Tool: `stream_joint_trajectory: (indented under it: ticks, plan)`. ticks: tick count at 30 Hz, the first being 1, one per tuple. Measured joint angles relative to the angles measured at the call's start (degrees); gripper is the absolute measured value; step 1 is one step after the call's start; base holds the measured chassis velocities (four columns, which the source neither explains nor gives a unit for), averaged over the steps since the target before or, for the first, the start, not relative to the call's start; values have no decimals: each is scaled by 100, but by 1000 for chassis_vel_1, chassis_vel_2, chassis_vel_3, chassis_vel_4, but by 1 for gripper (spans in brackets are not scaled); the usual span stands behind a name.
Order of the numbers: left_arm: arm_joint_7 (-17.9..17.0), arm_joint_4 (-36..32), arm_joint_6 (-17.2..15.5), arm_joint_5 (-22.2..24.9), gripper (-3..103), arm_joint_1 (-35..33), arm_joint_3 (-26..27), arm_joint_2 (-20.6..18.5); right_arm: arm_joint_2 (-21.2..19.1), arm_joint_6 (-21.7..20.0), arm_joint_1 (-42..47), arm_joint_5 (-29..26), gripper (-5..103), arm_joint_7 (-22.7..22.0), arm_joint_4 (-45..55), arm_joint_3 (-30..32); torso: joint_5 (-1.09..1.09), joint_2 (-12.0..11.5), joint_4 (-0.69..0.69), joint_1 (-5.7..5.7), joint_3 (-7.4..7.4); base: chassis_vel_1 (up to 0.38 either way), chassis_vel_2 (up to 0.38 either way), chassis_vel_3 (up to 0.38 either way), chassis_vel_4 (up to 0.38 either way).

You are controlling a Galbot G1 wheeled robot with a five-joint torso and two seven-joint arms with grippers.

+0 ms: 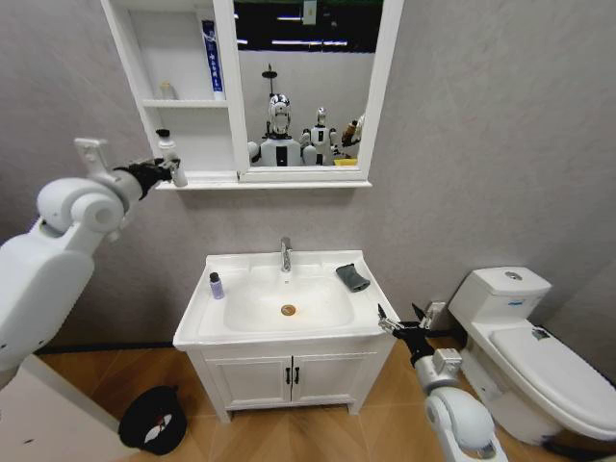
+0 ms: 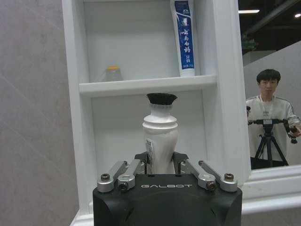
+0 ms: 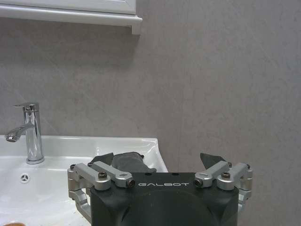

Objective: Move facial cleanser and shampoo from washbasin to cabinet, then wipe washbasin with towel.

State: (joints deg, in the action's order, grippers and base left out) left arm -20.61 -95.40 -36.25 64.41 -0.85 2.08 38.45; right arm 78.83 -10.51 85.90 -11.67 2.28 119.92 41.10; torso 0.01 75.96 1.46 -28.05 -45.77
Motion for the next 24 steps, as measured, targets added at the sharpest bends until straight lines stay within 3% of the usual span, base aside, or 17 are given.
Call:
stream_joint_trajectory:
  ticks: [4,6,10,12,24]
  plan:
    - [33,639,32,-274,28,615,-383,417,1,20,34,-55,100,-1,-11,71,0,0,-1,0,0,0,0,0,0]
    - [105,1173,90,-585,28,985,-554,857,1,56,77,-77,100,-2,-17,119,0,0,0,0,0,0,0,0,0]
    - [188,1677,132,-790,28,1261,-705,1208,12,89,114,-87,100,-2,-23,151,1,0,2,0,0,0,0,0,0]
    - [294,2268,225,-1106,28,1486,-850,1510,31,120,133,-98,100,-2,-39,172,1,0,2,-1,0,0,0,0,0]
    - [563,2802,321,-1604,28,1474,-813,1707,18,159,130,-169,100,-2,-68,205,-1,1,-1,1,1,0,0,0,0]
